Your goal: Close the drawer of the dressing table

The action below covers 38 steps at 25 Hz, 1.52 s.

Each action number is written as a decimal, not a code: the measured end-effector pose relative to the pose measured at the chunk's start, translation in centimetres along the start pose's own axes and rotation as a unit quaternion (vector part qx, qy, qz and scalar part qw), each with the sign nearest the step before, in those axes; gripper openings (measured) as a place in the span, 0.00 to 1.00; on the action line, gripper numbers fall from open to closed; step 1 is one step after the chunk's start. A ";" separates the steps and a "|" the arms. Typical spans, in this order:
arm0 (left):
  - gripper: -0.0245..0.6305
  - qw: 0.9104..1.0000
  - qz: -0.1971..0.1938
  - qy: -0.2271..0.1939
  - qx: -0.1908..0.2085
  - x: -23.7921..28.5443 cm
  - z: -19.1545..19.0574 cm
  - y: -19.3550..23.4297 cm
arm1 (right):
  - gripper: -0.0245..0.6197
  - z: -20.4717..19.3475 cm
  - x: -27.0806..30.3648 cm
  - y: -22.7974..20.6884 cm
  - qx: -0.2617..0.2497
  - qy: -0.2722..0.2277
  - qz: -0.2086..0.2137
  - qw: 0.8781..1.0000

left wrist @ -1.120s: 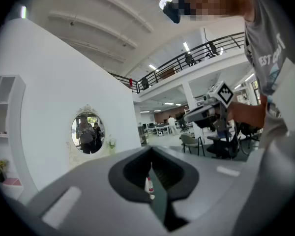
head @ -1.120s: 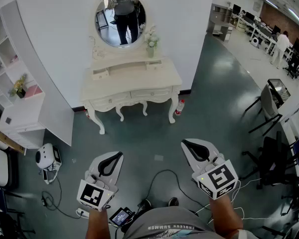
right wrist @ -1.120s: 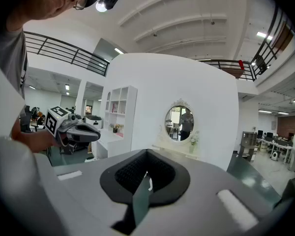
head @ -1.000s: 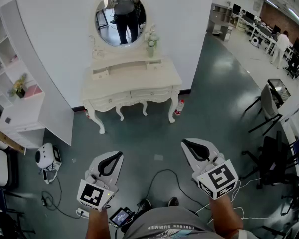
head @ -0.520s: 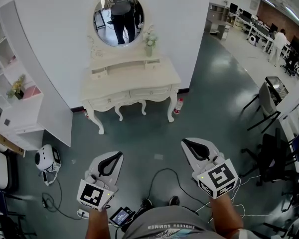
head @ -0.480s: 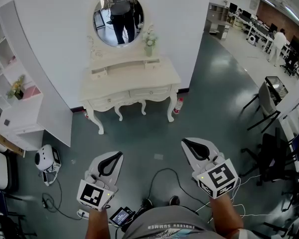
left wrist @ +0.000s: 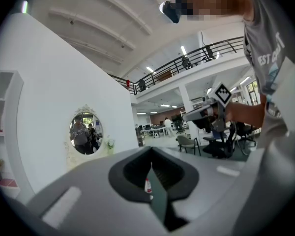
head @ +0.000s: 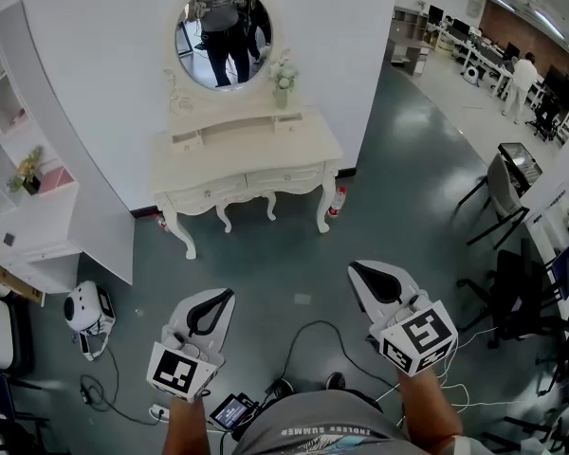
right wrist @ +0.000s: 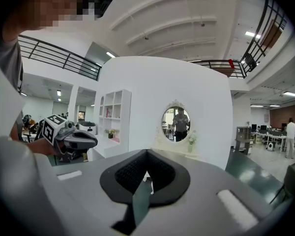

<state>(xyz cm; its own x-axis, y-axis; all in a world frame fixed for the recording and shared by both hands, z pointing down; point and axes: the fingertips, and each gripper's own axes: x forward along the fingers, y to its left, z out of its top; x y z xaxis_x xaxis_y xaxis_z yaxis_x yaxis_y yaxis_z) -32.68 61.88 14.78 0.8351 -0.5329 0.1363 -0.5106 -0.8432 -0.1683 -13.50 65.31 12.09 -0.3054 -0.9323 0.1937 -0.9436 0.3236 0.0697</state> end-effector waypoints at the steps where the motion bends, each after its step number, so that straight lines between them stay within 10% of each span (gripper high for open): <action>1: 0.04 1.000 0.000 -0.002 0.000 -0.2 0.0 0.3 | 0.04 0.1 0.2 0.2 0.001 0.000 -0.001 1.000; 17: 0.04 1.000 -0.013 -0.010 -0.002 -1.2 -0.6 1.7 | 0.04 0.9 2.6 1.1 -0.009 -0.005 -0.012 1.000; 38: 0.04 0.996 0.075 0.040 -0.003 11.4 -0.3 6.4 | 0.04 1.8 14.8 -15.2 -0.007 -0.029 0.050 0.998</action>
<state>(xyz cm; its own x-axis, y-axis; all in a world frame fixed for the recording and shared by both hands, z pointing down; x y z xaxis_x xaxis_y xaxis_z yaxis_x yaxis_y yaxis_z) -26.48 50.41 15.59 0.7303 -0.6570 0.1872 -0.6304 -0.7536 -0.1862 -3.87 46.32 12.15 -0.4061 -0.9025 0.1432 -0.9059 0.4182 0.0667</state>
